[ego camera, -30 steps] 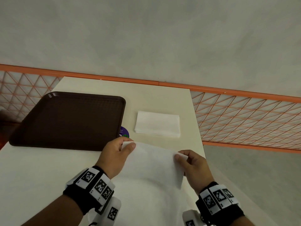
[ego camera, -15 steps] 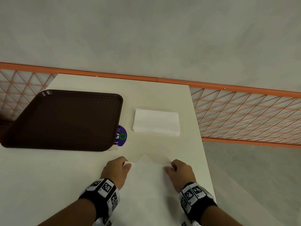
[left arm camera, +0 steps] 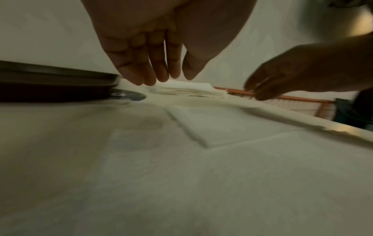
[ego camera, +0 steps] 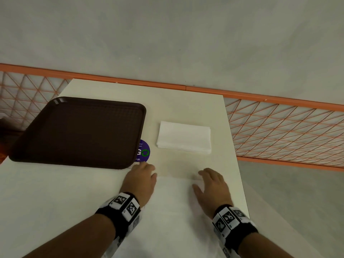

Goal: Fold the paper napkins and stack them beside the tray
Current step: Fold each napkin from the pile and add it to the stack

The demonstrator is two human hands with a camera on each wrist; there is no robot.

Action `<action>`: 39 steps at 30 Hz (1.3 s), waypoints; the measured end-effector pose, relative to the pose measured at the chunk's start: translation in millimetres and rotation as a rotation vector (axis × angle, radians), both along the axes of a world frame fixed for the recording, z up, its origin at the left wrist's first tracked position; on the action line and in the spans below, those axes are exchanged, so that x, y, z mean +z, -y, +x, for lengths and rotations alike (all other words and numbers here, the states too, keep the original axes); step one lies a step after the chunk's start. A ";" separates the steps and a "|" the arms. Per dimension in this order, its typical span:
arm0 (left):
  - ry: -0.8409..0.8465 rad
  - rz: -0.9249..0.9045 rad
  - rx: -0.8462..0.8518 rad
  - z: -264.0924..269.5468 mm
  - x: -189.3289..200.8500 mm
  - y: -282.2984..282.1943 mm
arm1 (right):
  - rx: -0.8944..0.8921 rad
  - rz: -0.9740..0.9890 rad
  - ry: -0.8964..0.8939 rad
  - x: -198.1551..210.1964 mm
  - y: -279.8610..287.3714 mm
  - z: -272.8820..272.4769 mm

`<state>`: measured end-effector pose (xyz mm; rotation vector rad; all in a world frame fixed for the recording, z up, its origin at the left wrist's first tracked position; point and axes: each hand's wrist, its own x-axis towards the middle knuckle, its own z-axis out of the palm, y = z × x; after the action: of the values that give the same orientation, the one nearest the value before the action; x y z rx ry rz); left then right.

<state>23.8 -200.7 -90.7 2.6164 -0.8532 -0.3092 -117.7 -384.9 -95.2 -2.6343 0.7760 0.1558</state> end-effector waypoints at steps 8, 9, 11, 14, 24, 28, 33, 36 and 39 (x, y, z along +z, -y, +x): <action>-0.153 0.313 -0.371 -38.2 -23.2 14.6 | 0.437 -0.003 -0.239 -15.1 -22.9 -0.9; -0.134 0.348 -0.390 -35.1 -25.8 10.7 | 0.450 -0.017 -0.256 -18.1 -19.4 -4.0; -0.114 0.403 -0.388 -24.7 -29.1 0.6 | 0.429 -0.025 -0.267 -19.7 -9.4 -11.0; -0.121 0.472 -0.311 -10.1 -24.7 -11.4 | 0.315 -0.049 -0.252 -16.4 6.6 -18.7; -0.154 0.486 -0.222 8.5 11.2 23.2 | 0.182 0.012 -0.359 16.2 21.2 20.0; -0.246 0.538 -0.177 8.3 14.0 30.3 | 0.155 0.136 -0.415 17.9 20.9 28.8; -0.327 0.439 -0.122 4.9 13.7 25.7 | 0.041 0.352 -0.240 19.1 17.8 21.2; -0.461 0.206 0.013 6.1 8.0 14.7 | -0.038 0.503 -0.086 23.1 17.1 12.5; -0.662 -0.010 0.122 9.7 5.6 2.4 | -0.111 0.686 0.035 31.7 15.0 6.9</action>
<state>33.5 -203.1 -85.1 2.2952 -0.4569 -1.0507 -110.8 -399.9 -63.5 -1.9388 0.6970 0.2859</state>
